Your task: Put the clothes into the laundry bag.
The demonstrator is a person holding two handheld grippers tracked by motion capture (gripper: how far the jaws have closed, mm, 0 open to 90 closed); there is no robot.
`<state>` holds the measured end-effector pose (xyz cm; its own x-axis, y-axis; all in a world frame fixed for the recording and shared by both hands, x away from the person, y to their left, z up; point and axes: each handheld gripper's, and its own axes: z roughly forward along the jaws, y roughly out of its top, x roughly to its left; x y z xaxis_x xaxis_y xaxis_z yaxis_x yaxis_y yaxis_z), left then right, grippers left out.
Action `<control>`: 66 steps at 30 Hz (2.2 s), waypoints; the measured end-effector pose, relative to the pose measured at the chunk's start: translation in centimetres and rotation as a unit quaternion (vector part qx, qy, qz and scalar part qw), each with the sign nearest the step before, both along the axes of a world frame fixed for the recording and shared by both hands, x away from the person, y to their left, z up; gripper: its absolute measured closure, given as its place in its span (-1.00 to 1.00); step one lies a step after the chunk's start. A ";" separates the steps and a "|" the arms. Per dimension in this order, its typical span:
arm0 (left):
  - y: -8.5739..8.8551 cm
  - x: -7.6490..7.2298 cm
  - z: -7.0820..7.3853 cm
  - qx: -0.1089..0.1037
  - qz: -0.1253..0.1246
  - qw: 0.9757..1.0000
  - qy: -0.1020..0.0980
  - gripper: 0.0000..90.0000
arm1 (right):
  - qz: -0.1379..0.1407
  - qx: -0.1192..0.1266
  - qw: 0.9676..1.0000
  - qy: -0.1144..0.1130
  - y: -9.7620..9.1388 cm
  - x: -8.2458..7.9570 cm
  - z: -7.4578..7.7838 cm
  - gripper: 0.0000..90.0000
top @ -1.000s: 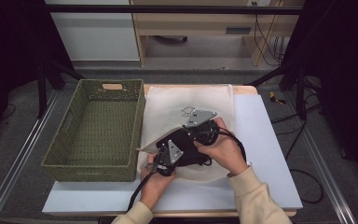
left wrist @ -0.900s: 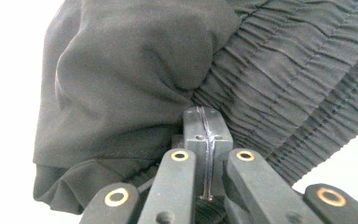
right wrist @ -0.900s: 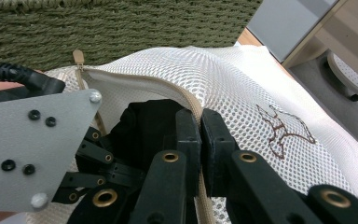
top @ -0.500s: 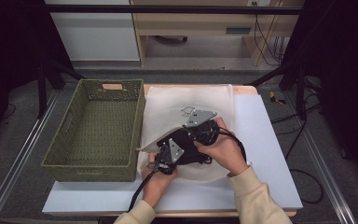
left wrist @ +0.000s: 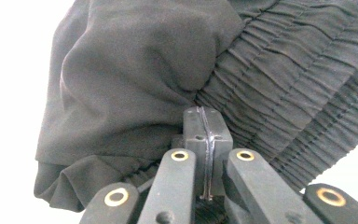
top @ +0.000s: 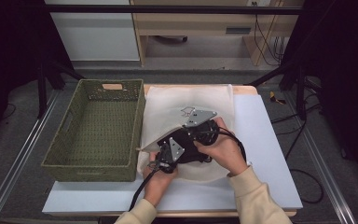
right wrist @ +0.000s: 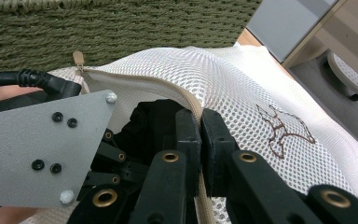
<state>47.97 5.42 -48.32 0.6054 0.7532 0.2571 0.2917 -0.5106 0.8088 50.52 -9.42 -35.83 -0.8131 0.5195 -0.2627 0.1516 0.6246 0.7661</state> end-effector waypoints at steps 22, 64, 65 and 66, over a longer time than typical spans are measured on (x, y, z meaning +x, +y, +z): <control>0.7 -2.1 0.7 -0.016 -0.014 1.000 0.008 1.00 | -0.003 0.000 1.000 0.003 -0.2 0.2 -0.2 0.94; -0.5 -0.6 -0.3 0.020 -0.015 0.999 0.033 1.00 | 0.000 -0.016 1.000 -0.004 0.4 0.5 1.7 0.94; -0.6 -0.5 -0.3 0.022 -0.013 0.999 0.033 1.00 | -0.001 -0.015 1.000 -0.005 0.4 0.5 1.8 0.94; -0.6 -0.4 -0.3 0.024 -0.012 0.999 0.037 1.00 | -0.001 -0.015 1.000 -0.004 0.4 0.5 1.9 0.94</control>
<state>47.55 4.81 -48.62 0.6414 0.7263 0.2471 0.3371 -0.5561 0.7597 50.98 -9.00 -33.95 -0.8095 0.5131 -0.2854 0.1463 0.6470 0.7483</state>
